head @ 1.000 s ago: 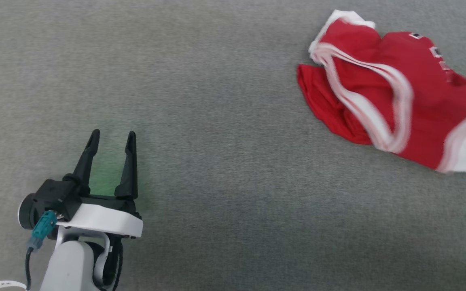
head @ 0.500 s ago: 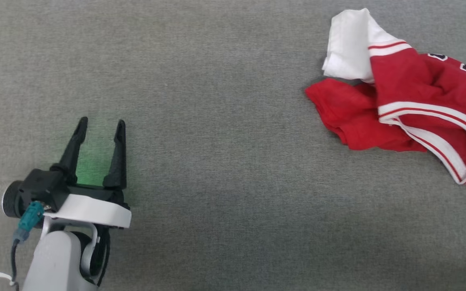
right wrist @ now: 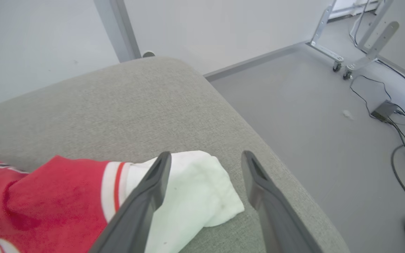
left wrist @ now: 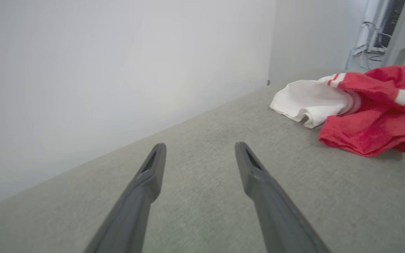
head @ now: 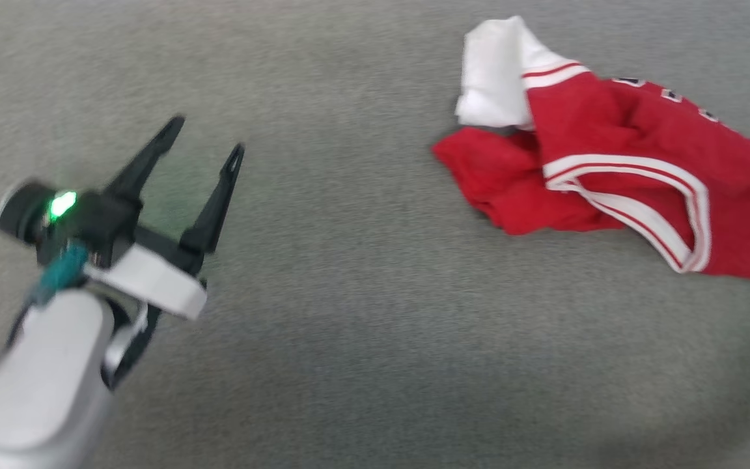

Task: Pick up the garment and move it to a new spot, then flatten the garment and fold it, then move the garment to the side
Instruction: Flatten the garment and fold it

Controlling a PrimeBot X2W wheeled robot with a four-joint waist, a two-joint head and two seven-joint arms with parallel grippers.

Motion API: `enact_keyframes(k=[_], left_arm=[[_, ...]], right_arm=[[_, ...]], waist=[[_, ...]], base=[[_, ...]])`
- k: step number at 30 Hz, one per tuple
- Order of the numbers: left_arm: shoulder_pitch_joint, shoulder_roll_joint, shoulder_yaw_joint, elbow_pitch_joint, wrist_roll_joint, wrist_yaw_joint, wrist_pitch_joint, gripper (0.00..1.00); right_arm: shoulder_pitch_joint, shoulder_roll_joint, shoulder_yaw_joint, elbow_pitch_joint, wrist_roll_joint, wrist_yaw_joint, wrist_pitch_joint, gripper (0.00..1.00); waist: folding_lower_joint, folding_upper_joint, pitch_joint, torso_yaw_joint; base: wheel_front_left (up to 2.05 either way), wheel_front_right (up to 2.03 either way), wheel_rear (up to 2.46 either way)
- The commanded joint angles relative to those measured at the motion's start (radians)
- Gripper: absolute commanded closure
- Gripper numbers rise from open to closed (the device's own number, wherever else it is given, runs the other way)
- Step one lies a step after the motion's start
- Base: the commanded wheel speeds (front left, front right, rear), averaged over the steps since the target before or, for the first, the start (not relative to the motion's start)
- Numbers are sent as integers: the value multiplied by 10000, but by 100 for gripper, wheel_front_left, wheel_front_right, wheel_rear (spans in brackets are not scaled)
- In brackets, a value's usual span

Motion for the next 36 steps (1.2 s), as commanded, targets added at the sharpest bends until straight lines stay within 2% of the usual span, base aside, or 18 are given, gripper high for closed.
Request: enact_keyframes(k=[1,4,9,14,19,22,28,33,34,35,36], left_arm=[[-525,279,-416,1,-350,-18,212,0],[-1637,877,-1692,7,-1420,-16,1038,0],[-3706,1430,-3743,425,-4223,2,3512,0],[-5771,1373,-4805,1507,-6902,1,6512,0],[-7201,767,-5106,3075,-8769,1,9451,0],[-7906,371,-5174,3847,-9224,22,10579,0],[-8624,-184,-5339,5049,-9388,95,11464,0],[-8692,-269,-5687,5679,-9149,104,11850,0],[-8649,-281,-5680,5801,-9179,116,11816,22],[-8649,-281,-5680,5801,-9179,116,11816,22],[-8597,-303,-5667,5977,-9214,237,11855,50]], right_arm=[[186,146,275,-158,173,0,-311,0],[533,478,763,-555,471,-2,-841,0],[883,964,1577,-959,772,-2,-1287,0],[829,1319,2243,-1070,897,-2,-1568,0],[675,1539,2792,-877,933,-2,-1788,0],[564,1659,3079,-716,1000,-2,-1945,0],[289,1841,3608,-303,1105,-2,-2258,0],[61,1867,3921,49,1234,-2,-2515,0],[22,1865,3983,102,1261,-2,-2568,0],[22,1865,3983,102,1261,-2,-2568,0],[8,1871,4039,152,1284,-2,-2615,0]], waist=[[0,0,-97,-392],[0,0,-129,-837],[0,0,6,-1582],[0,0,397,-2290],[0,0,709,-2842],[0,0,903,-3131],[0,0,1296,-3569],[0,0,1522,-3826],[0,0,1559,-3859],[0,0,1559,-3859],[0,0,1587,-3888]], base=[[0,0,0],[0,0,0],[0,0,0],[0,0,0],[0,0,0],[0,0,0],[0,0,0],[0,0,0],[0,0,0],[0,0,0],[0,0,0]])
